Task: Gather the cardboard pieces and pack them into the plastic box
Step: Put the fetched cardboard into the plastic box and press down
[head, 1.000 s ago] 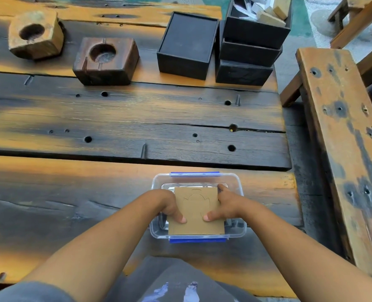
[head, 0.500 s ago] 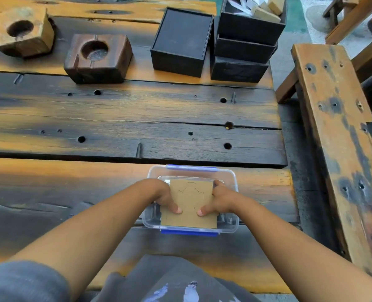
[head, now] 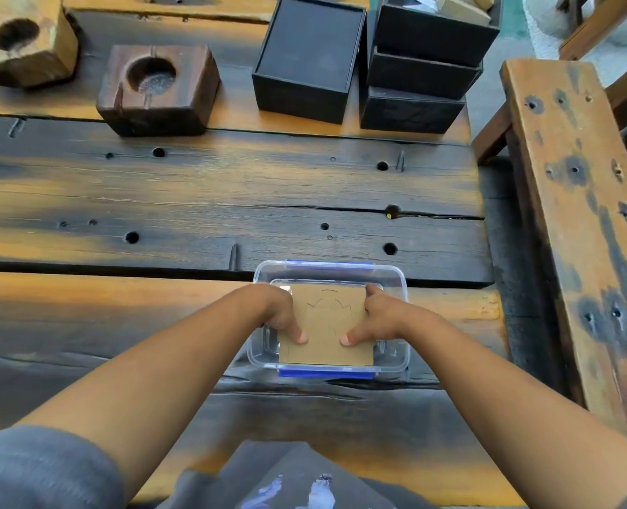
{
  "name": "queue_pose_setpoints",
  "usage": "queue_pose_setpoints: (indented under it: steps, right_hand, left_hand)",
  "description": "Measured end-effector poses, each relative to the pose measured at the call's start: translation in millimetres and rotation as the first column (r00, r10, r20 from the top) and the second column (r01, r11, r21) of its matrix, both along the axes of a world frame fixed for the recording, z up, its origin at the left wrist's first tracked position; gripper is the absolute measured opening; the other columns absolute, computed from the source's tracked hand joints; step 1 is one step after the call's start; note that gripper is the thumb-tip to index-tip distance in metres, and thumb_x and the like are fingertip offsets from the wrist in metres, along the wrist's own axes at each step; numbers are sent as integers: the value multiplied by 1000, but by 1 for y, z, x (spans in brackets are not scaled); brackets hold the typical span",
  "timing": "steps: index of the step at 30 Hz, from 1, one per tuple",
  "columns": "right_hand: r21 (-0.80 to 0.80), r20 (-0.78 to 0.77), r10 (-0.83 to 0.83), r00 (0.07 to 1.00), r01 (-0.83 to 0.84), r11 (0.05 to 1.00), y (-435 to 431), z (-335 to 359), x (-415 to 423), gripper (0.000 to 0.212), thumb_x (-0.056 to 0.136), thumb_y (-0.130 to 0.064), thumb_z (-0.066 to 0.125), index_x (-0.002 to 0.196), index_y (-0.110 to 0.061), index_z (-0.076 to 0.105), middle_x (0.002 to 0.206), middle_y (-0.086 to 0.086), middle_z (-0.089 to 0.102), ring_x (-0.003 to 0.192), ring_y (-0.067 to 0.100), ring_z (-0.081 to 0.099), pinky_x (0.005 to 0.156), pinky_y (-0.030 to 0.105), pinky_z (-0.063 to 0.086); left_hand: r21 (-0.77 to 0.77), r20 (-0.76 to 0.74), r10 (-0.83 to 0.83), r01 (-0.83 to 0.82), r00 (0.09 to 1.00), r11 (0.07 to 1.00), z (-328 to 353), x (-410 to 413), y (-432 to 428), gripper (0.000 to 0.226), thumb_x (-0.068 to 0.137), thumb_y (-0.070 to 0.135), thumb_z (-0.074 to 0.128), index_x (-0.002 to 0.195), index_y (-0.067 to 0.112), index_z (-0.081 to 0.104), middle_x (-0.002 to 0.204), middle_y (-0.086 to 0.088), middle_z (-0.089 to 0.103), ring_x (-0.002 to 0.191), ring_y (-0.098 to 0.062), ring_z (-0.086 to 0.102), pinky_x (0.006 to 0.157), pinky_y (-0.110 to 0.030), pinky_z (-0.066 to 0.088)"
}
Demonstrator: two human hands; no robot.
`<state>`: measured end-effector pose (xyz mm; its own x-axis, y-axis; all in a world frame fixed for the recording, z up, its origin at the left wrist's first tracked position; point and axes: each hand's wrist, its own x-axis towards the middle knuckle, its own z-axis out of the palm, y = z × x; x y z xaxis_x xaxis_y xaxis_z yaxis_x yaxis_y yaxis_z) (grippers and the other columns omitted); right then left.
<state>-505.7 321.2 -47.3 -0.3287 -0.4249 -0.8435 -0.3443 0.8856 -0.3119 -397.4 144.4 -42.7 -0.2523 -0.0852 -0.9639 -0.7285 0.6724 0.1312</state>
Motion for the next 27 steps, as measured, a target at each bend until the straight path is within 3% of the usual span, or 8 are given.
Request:
queue_pose_setpoints:
  steps: [4, 7, 13, 15, 18, 21, 24, 27]
  right_hand:
    - [21, -58, -1, 998, 2, 1000, -4, -1, 5, 100, 63, -46, 87, 142, -6, 41, 150, 1, 33, 125, 26, 49, 107, 44, 44]
    - [57, -123, 4, 992, 3, 998, -6, -3, 11, 104, 62, -49, 86, 144, -6, 37, 153, 5, 33, 126, 27, 50, 106, 43, 44]
    - [10, -288, -88, 954, 95, 995, 3, -1, 37, 79, 66, -55, 81, 125, -9, 54, 131, 12, 52, 113, 25, 57, 89, 32, 45]
    - [-43, -333, -158, 930, 152, 987, 6, 0, 47, 87, 70, -52, 80, 132, -2, 46, 131, 15, 52, 116, 27, 56, 91, 33, 46]
    - [-136, -384, -240, 892, 202, 970, 12, 6, 61, 114, 75, -47, 78, 150, 8, 12, 147, 20, 37, 132, 33, 46, 102, 40, 44]
    - [-233, -389, -296, 872, 217, 948, 22, 13, 70, 116, 78, -46, 76, 152, 4, 2, 152, 20, 31, 137, 33, 40, 106, 42, 43]
    - [-311, -345, -301, 889, 194, 930, 38, 20, 77, 107, 81, -46, 72, 153, -1, 8, 153, 17, 29, 137, 32, 40, 105, 40, 41]
    - [-354, -399, -262, 879, 116, 928, 51, 31, 78, 66, 86, -39, 66, 138, -5, 41, 139, 15, 44, 121, 32, 53, 95, 37, 46]
  left_hand:
    - [-200, -52, -176, 163, 983, 966, -1, 1, 11, 81, 79, 57, 68, 141, 10, 46, 139, -10, 52, 128, -30, 50, 109, -40, 40]
    - [-264, -38, -201, 184, 979, 947, 0, 3, 19, 83, 78, 61, 66, 140, 9, 46, 138, -10, 52, 128, -29, 49, 107, -37, 37]
    - [-366, -90, -173, 129, 981, 922, 9, 9, 28, 74, 75, 59, 70, 130, 12, 54, 128, -7, 60, 119, -24, 56, 105, -32, 41]
    - [-445, -194, -188, 84, 963, 891, 12, 15, 33, 70, 75, 57, 71, 124, 9, 57, 125, -8, 62, 118, -25, 57, 102, -32, 43]
    - [-525, -376, -207, -23, 903, 851, 16, 31, 46, 61, 80, 53, 68, 120, 8, 58, 121, -10, 62, 115, -25, 57, 96, -31, 43]
    - [-486, -465, -72, -187, 882, 854, 22, 47, 56, 51, 83, 41, 70, 118, 7, 58, 121, -13, 58, 107, -25, 60, 85, -29, 46]
    - [-398, -572, 82, -363, 816, 843, 30, 70, 63, 43, 83, 26, 69, 118, 7, 53, 124, -17, 53, 103, -28, 59, 76, -29, 43]
    - [-364, -660, 106, -440, 744, 821, 39, 90, 60, 36, 84, 21, 64, 117, 8, 58, 116, -13, 62, 103, -29, 60, 80, -33, 49]
